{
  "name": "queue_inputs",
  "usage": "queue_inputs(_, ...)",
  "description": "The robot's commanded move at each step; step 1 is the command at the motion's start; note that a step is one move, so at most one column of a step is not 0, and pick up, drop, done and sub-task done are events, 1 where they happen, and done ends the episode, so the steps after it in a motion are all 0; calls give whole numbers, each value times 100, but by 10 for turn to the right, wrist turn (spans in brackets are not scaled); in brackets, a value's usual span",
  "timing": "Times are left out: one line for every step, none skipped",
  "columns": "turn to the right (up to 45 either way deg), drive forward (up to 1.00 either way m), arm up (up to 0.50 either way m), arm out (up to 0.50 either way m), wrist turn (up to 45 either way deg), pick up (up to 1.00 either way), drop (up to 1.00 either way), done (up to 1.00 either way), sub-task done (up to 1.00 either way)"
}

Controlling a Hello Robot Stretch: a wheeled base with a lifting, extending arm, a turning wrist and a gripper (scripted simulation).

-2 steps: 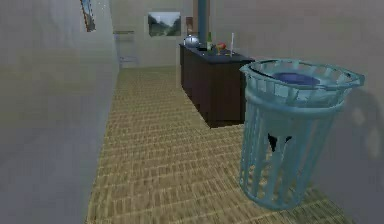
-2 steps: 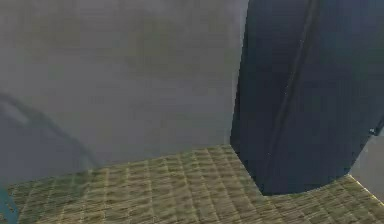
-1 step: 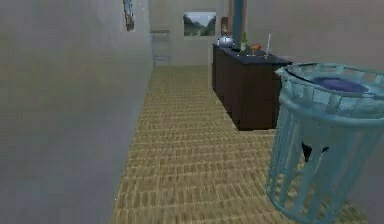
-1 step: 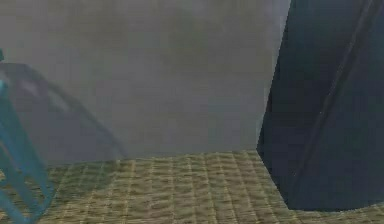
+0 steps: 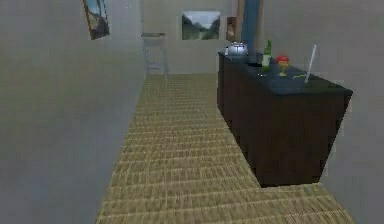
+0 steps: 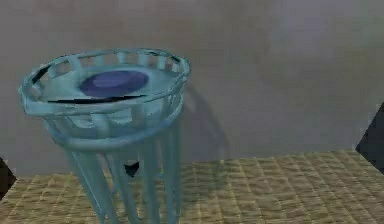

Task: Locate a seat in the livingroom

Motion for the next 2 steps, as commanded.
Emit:
queue_inputs(0, 100, 0, 0, 0, 0, 0, 0, 0)
queue_inputs(0, 100, 0, 0, 0, 0, 0, 0, 0)
